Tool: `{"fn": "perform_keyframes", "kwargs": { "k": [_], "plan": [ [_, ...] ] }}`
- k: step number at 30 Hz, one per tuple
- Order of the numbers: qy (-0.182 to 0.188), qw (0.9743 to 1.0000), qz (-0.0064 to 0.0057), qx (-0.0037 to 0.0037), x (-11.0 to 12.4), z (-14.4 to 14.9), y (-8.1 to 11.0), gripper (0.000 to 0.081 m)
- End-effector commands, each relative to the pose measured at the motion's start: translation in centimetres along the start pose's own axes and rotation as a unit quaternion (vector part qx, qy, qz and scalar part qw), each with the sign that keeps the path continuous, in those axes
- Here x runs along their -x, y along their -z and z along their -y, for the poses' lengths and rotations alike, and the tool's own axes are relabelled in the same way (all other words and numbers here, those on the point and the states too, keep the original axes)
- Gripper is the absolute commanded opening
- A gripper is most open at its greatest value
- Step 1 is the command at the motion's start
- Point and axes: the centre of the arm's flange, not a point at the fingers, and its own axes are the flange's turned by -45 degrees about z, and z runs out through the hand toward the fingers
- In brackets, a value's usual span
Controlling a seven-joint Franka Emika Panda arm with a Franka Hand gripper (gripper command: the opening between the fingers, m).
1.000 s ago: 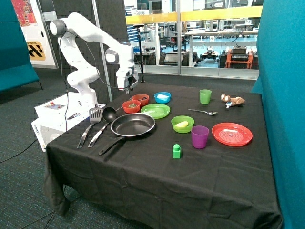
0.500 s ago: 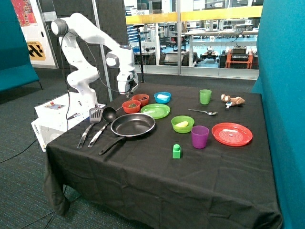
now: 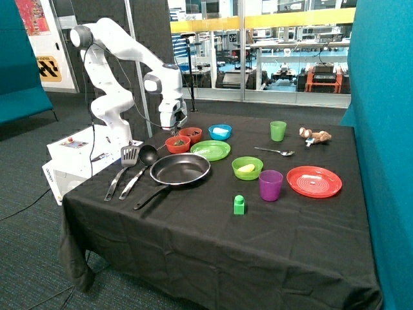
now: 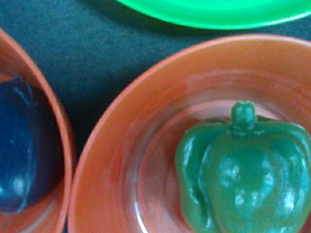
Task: Cook the capsicum and place it on a plate
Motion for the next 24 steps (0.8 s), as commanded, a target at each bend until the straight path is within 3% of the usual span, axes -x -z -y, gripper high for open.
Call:
{"fn": "perform_keyframes", "kwargs": {
  "k": [1,13,24],
  "plan": [
    [0.003,1.0000,-0.0010,0.00038,0.5,-0.2,-0.7,0.0526],
    [0.008,1.0000,-0.0010,0.00039,0.6,-0.1,-1.5,0.0581],
    [0.006,1.0000,-0.0010,0.00039,0.4,-0.4,-2.4,0.0573]
  ]
}}
